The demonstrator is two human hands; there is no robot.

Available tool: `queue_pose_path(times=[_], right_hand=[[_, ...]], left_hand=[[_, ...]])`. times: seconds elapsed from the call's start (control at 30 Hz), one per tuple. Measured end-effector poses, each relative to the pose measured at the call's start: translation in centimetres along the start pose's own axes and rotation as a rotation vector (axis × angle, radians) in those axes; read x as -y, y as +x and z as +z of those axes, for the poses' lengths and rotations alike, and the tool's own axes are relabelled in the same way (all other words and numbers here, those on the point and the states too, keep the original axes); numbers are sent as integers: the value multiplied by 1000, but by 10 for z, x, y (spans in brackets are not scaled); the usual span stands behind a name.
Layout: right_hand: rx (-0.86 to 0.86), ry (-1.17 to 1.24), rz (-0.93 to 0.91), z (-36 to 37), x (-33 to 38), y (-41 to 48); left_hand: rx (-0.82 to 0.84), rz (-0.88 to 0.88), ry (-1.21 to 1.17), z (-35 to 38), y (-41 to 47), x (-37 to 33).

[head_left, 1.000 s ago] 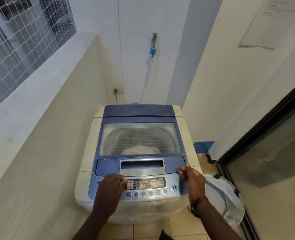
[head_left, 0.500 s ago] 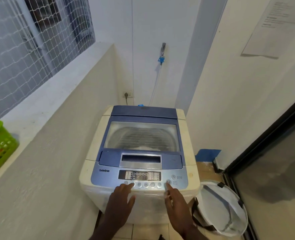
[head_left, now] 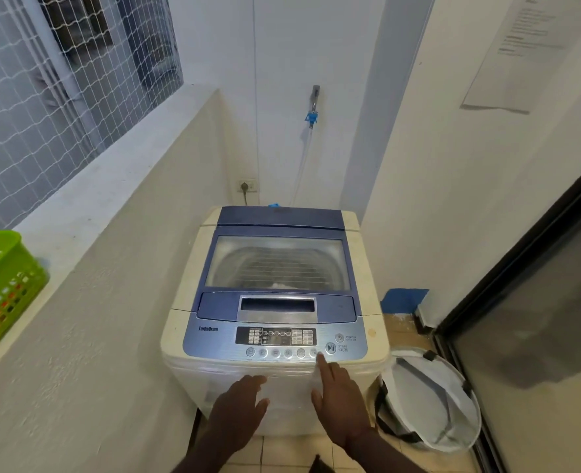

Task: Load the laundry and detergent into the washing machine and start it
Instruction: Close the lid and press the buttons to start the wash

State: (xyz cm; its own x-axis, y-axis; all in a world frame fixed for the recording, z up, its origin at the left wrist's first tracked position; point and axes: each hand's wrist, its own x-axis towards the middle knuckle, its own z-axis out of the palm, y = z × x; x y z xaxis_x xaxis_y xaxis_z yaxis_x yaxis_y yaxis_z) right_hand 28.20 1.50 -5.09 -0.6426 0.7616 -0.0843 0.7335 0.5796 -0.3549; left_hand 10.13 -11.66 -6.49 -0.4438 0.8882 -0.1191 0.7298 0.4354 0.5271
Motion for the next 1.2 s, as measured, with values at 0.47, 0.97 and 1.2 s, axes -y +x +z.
queue_pose_path(times=[0.47,0.97,1.2], right_hand=[[52,-137,114,-16,-15,7],[6,-267,18,1,-42,7],[72,-276,50,1,-43,5]], left_hand=[[-91,-2,235,-8,15,19],[18,0,374,-4,15,51],[50,21,399,-8,19,60]])
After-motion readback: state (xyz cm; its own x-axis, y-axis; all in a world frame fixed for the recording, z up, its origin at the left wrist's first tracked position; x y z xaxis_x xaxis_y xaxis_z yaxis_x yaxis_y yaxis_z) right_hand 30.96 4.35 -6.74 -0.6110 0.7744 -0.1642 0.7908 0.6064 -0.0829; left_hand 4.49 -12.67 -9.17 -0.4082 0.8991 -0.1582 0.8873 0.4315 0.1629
